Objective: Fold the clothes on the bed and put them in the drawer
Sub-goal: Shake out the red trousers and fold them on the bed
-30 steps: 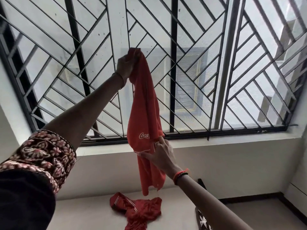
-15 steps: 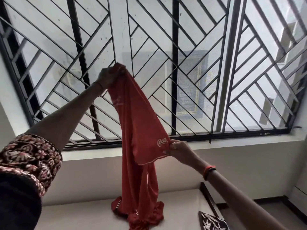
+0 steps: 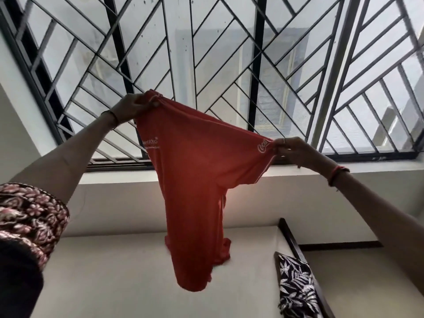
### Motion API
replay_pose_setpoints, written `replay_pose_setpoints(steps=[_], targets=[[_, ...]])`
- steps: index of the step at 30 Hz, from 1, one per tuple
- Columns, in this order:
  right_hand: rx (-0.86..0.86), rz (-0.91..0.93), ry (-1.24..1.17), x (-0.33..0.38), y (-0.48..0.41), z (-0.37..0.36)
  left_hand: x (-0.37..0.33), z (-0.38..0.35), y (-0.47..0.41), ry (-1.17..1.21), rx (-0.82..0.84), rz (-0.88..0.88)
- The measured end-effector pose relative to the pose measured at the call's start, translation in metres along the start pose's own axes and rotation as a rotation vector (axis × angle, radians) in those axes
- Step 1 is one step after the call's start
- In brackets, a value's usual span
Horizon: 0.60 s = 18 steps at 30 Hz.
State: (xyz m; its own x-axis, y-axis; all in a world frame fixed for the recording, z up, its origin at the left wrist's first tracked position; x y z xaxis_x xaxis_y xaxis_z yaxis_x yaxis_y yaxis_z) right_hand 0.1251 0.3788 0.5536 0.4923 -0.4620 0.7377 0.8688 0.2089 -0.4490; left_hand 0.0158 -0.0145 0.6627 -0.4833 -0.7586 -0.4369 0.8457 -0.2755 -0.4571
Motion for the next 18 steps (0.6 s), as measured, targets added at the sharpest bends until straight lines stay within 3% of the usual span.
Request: replay_pose_setpoints(steps=[8,18], targets=[[0.071,-0.064,-0.330,-0.003,0.006,-0.021,0.007,-0.016,0.038,0.176,0.109,-0.041],[0.129,-0.222,-0.705,-0.029,0.028,-0.023,0.023,-0.049,0.071,0.659,0.157,0.153]])
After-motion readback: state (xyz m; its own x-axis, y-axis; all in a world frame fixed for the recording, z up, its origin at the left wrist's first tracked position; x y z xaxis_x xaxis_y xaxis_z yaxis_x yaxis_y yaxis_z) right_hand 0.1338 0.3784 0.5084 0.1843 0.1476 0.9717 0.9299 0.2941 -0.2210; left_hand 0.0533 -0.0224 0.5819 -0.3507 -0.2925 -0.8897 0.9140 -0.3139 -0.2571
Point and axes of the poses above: each hand's wrist, its own y-axis away from the middle knuckle, its own z-axis out of the back of the hand, x = y × z, the point moved 9 cm from there along -y, towards the middle knuckle, and after that the axes turned 11 degrees about -y, right-handed, at the moved point
